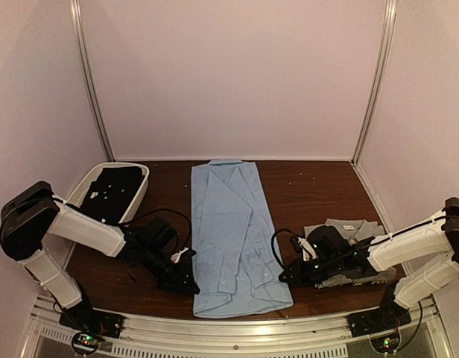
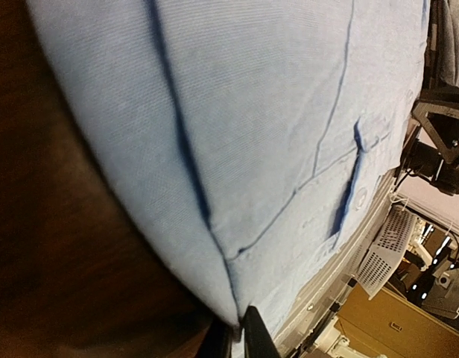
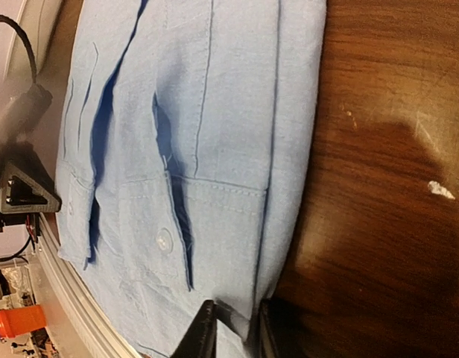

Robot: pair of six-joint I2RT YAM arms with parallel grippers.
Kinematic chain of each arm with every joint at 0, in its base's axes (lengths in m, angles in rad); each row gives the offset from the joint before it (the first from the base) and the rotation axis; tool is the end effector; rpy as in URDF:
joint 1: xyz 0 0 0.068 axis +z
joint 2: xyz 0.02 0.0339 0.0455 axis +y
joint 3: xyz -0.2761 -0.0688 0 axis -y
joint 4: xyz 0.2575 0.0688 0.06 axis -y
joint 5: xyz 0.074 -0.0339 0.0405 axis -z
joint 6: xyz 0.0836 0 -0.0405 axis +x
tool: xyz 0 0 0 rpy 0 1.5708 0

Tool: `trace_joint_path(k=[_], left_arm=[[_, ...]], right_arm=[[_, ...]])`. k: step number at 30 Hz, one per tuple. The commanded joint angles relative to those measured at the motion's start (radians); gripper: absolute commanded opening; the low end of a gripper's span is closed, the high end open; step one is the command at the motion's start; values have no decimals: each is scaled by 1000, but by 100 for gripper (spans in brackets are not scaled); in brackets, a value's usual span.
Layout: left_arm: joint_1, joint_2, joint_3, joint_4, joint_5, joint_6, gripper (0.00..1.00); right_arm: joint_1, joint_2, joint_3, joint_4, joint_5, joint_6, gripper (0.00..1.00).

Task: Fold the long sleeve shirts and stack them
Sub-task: Pick up the rectangle-folded shirt from the center of the board.

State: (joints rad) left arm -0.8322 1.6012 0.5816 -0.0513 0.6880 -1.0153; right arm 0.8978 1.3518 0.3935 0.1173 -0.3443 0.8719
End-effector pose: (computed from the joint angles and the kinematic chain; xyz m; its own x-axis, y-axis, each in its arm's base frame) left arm 0.1498 -0.2434 0.0799 -0.9710 0.0916 0.2207 -0.0927 0.7070 -0.7012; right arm 0.1393 0.2201 0.0930 -0.9698 -0.0605 -0.2364 -0.2082 0.7104 0.6723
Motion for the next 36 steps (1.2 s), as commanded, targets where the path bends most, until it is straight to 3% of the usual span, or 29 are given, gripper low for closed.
trace_joint_path(k=[1, 3, 8, 15, 26, 36], left_arm=[[-5, 8, -5, -2, -5, -7, 4], [-5, 8, -1, -35, -11, 9, 0], [-4, -18, 12, -121, -30, 56, 0], [-4, -66, 10, -148, -15, 70, 0], [33, -172, 39, -169, 9, 83, 0], [103, -219, 49, -7, 140, -22, 0]], right_arm=[[-2, 22, -36, 71, -45, 33, 16], [7, 23, -46, 89, -53, 44, 11], [61, 15, -50, 111, -45, 85, 0], [105, -6, -66, 132, -10, 152, 0], [97, -92, 5, 15, 37, 137, 0], [3, -115, 86, 10, -3, 93, 0]])
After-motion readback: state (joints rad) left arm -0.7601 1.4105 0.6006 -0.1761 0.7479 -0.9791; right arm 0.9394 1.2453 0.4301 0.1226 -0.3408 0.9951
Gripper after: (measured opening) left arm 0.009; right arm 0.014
